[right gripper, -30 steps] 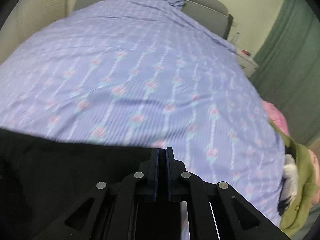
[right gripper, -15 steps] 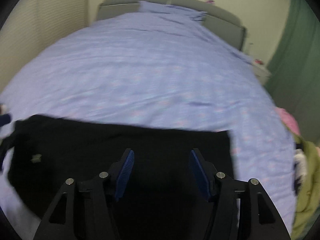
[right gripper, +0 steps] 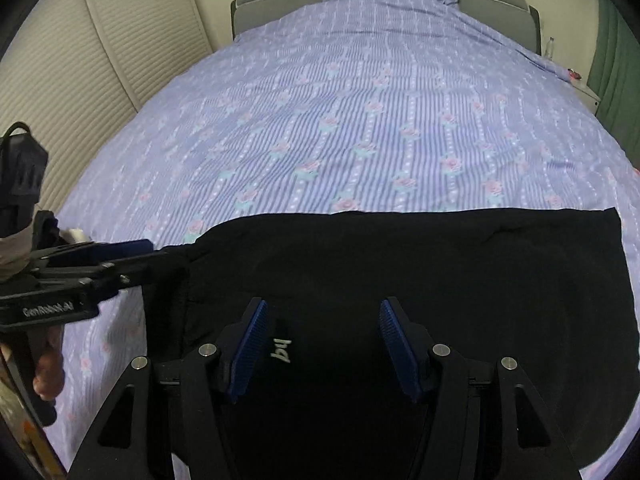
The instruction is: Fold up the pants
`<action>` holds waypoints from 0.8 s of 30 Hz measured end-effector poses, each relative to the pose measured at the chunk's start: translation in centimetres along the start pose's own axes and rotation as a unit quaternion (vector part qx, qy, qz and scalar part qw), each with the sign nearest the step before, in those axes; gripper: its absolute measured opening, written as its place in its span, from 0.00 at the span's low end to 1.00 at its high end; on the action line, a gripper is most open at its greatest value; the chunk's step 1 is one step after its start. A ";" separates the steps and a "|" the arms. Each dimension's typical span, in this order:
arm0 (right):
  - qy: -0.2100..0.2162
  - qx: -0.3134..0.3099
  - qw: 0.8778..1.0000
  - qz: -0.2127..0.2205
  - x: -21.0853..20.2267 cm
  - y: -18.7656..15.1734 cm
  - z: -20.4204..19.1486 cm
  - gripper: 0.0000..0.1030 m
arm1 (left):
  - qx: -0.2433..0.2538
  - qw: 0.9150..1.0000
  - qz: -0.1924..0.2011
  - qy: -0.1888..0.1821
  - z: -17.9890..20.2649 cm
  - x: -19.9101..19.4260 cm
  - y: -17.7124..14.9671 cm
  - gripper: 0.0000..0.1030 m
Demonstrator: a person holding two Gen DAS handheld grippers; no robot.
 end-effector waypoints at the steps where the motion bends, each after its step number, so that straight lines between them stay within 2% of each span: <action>1: -0.002 0.001 1.000 -0.004 0.0 -0.1 -0.2 0.58 | -0.003 1.000 -0.007 -0.009 -0.2 0.5 -0.1 0.40; 2: -0.004 0.002 1.000 -0.007 0.1 -0.1 -0.4 0.58 | -0.006 1.000 -0.010 -0.006 -0.4 0.8 -0.1 0.39; 7: -0.007 0.010 1.000 -0.011 0.2 0.4 -0.8 0.58 | -0.031 0.999 0.005 0.002 -0.9 0.1 -0.5 0.18; 10: 0.004 0.015 1.000 -0.011 0.8 1.2 -1.7 0.58 | -0.033 0.999 0.014 0.016 -1.2 -0.4 -0.4 0.17; 13: 0.008 0.006 1.000 -0.009 1.2 1.6 -2.7 0.58 | -0.056 0.998 0.023 0.020 -2.5 -0.7 -0.4 0.17; 15: 0.010 -0.002 1.000 -0.008 1.4 1.8 -3.2 0.58 | -0.061 0.998 0.013 0.018 -3.2 -0.2 -0.4 0.18; 16: 0.008 -0.009 1.000 -0.005 1.4 1.9 -3.4 0.58 | -0.064 0.998 0.006 0.022 -3.4 0.2 -0.4 0.19; 17: 0.005 -0.014 1.000 -0.004 1.4 1.9 -3.5 0.58 | -0.067 0.997 0.003 0.029 -3.6 0.3 -0.5 0.28; 19: -0.005 -0.021 1.000 -0.003 1.1 1.9 -3.2 0.58 | -0.060 0.996 0.005 0.067 -3.6 -0.2 -0.4 0.48; 21: -0.016 -0.024 1.000 0.005 -0.1 1.6 -2.5 0.58 | -0.038 0.991 0.033 0.122 -3.2 -2.3 -0.2 0.53; 22: -0.019 -0.023 0.999 0.011 -0.9 1.4 -2.1 0.58 | -0.019 0.987 0.053 0.152 -2.4 -3.9 -0.1 0.59; 24: -0.021 -0.019 0.999 0.024 -2.8 0.7 -0.9 0.58 | 0.016 0.983 0.071 0.168 -0.6 -6.2 -0.4 0.63</action>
Point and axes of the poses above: each gripper's, at about its wrist camera, not at the fingertips, and x roughly the way its jaws point, z to its right, y to its top, the point moved 5 cm from there along x, roughly the way its jaws point, and after that the axes turned 1 degree about -x, right-handed, at the moved point
